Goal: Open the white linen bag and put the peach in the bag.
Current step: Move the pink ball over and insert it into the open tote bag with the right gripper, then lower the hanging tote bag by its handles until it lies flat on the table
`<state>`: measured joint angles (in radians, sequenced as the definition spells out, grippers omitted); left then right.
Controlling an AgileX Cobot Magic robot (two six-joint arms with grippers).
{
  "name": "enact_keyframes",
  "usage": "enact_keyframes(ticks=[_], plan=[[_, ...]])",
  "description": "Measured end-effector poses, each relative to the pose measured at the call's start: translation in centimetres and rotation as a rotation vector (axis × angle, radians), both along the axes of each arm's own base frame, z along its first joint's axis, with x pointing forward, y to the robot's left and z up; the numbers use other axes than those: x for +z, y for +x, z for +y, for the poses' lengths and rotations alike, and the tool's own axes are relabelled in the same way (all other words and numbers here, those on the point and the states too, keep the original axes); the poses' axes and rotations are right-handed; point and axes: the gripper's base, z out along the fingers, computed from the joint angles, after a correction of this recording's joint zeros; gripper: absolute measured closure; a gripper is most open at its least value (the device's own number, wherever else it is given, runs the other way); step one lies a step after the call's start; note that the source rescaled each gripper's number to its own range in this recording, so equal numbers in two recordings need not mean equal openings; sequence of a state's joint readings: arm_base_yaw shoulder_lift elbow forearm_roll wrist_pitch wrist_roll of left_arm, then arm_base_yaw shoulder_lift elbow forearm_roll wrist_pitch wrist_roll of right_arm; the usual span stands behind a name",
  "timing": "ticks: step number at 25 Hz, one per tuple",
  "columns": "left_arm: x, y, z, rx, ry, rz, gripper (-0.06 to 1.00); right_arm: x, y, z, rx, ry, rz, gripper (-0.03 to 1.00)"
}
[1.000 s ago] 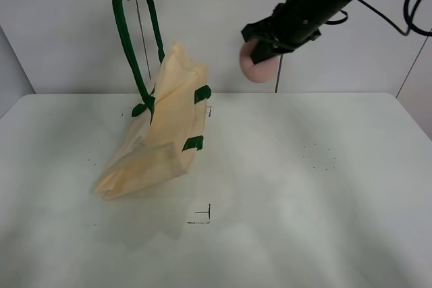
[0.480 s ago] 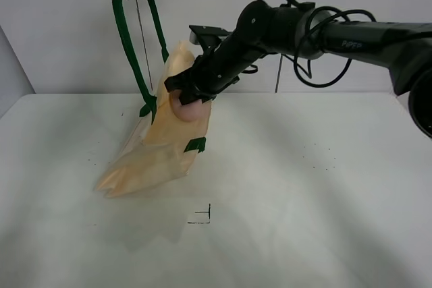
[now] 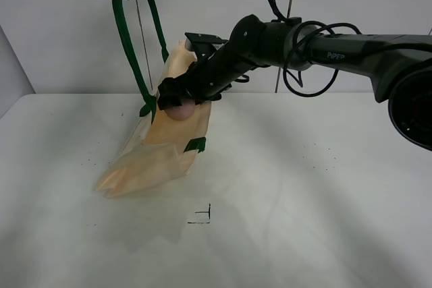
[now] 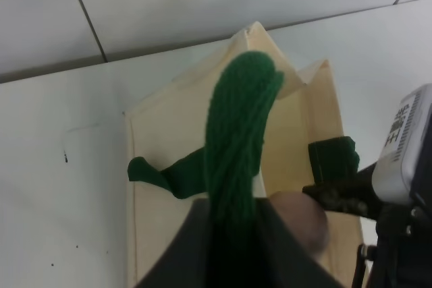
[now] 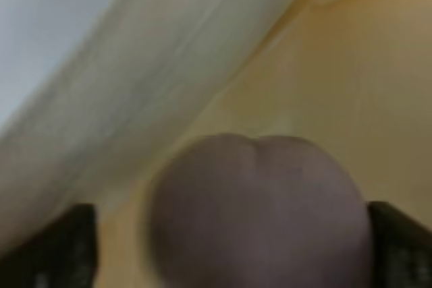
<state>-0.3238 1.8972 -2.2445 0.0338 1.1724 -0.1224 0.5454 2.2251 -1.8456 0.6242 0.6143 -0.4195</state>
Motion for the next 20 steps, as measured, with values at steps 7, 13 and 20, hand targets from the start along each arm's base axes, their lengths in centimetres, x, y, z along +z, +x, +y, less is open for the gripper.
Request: enact_keyframes(ticks=[7,13,20], plan=[[0.0,0.0,0.0,0.000,-0.001,0.001,0.94,0.7,-0.4,-2.5,0.019,-0.122,0.115,-0.03],[0.0,0.0,0.0,0.000,-0.001,0.001,0.94,4.2,1.6,-9.3,-0.203,-0.319,0.195,-0.03],[0.0,0.0,0.0,0.000,-0.001,0.001,0.94,4.3,4.2,-18.6,-0.398,-0.360,0.273,-0.03]])
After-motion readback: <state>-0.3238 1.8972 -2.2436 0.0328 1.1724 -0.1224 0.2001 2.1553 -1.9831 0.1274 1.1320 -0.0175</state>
